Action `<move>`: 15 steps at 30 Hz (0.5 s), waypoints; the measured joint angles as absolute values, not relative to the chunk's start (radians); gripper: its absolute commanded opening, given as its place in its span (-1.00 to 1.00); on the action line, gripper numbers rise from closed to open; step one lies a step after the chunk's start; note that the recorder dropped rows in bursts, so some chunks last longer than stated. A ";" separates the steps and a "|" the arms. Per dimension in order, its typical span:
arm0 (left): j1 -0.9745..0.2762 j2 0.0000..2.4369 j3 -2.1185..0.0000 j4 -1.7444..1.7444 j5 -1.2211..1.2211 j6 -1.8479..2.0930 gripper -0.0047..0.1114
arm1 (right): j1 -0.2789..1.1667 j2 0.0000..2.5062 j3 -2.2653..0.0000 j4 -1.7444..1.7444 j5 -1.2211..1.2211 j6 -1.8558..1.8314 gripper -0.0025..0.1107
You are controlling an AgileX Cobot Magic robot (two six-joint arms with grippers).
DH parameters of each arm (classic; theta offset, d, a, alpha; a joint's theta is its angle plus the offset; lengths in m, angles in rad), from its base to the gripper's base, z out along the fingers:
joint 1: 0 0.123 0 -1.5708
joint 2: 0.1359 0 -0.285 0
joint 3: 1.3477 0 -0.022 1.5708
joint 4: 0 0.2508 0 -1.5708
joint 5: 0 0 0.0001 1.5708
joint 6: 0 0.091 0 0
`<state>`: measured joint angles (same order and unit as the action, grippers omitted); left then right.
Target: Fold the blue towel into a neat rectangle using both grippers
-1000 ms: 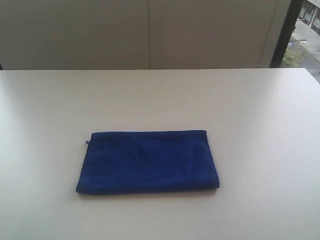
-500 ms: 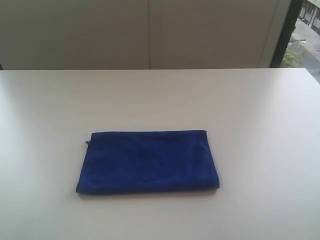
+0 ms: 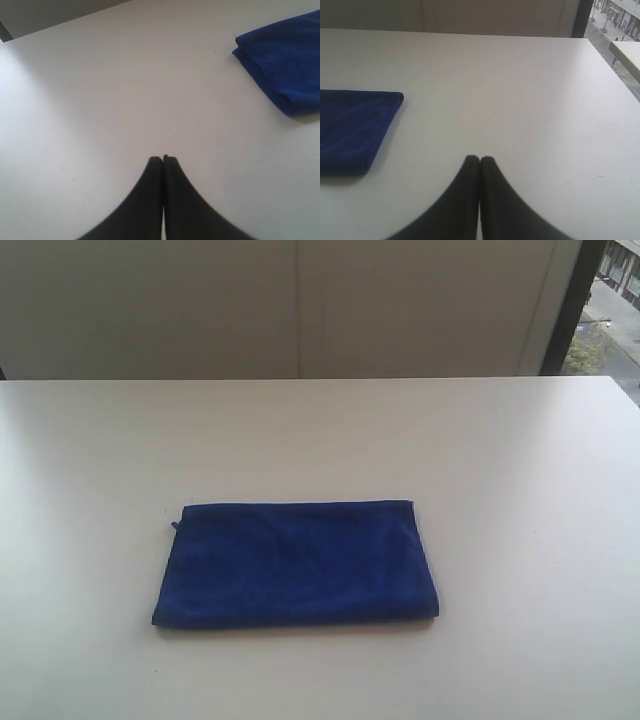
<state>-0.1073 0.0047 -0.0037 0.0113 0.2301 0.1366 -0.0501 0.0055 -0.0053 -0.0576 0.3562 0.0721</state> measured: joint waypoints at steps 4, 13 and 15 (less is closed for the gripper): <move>-0.107 0.005 -0.004 0.011 0.230 0.102 -0.92 | -0.050 0.006 -0.005 -0.058 0.356 0.072 -0.96; -0.047 0.005 -0.004 0.011 0.230 -0.053 -0.92 | -0.050 0.006 -0.005 -0.058 0.356 0.072 -0.96; -0.045 0.005 -0.004 0.011 0.230 -0.061 -0.92 | -0.050 0.006 -0.005 -0.058 0.356 0.072 -0.96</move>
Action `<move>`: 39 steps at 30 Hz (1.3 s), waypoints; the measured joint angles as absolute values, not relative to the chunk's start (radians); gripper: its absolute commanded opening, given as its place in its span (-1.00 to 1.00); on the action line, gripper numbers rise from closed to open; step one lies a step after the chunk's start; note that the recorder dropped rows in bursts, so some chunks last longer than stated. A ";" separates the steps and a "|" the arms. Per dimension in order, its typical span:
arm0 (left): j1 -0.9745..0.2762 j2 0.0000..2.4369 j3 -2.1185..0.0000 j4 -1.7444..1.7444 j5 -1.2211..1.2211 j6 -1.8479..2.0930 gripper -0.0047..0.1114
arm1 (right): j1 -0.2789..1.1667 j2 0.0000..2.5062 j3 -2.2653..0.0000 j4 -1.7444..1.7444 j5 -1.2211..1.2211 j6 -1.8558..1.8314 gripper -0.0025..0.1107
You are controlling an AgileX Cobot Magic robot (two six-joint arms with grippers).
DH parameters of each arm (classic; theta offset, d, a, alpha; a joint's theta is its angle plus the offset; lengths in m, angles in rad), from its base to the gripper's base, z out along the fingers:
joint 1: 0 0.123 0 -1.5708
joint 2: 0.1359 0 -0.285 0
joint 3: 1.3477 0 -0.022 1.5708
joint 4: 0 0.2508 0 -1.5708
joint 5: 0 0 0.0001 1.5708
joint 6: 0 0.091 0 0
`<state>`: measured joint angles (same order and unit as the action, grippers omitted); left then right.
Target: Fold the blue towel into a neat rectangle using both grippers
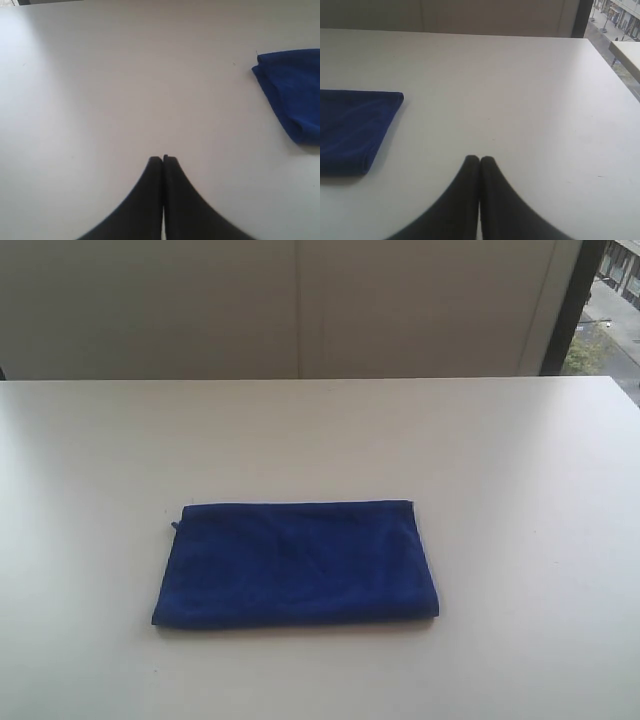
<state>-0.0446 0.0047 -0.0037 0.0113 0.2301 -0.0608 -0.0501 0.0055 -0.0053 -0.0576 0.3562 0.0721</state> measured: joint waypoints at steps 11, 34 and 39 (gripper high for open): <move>-0.045 0.005 -0.004 0.011 0.230 -0.076 -0.92 | -0.050 0.006 -0.005 -0.058 0.356 0.072 -0.96; -0.045 0.005 -0.004 0.011 0.230 -0.077 -0.92 | -0.050 0.006 -0.005 -0.060 0.356 0.072 -0.96; -0.045 0.005 -0.004 0.011 0.230 -0.077 -0.92 | -0.050 0.006 -0.005 -0.060 0.356 0.072 -0.96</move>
